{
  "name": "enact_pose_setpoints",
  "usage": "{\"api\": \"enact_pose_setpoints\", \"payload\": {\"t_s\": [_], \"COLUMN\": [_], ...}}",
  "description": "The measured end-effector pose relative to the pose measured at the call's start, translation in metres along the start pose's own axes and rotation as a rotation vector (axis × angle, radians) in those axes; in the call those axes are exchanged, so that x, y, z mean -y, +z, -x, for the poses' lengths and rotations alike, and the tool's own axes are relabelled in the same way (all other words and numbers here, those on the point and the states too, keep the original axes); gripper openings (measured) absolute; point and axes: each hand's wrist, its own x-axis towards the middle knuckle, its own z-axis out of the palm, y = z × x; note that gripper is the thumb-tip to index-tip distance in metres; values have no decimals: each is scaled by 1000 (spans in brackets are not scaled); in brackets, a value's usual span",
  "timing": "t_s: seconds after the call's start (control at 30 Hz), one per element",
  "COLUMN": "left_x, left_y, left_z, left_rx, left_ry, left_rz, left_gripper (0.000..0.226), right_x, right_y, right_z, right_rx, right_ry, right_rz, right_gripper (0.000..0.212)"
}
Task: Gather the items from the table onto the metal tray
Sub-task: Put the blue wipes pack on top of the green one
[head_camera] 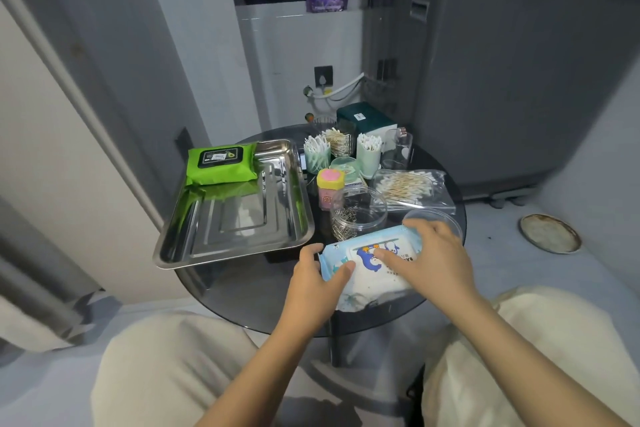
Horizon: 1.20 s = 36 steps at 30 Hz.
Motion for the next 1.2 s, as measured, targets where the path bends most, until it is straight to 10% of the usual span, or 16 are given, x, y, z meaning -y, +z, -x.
{"api": "enact_pose_setpoints", "payload": {"t_s": [1.2], "left_x": [-35], "left_y": [-127], "left_z": [-35], "left_rx": [-255], "left_ry": [53], "left_rz": [250], "left_gripper": [66], "right_x": [136], "right_y": [10], "right_z": [-45], "right_rx": [169], "right_ry": [-182], "right_rz": [-423], "right_gripper": [71]}}
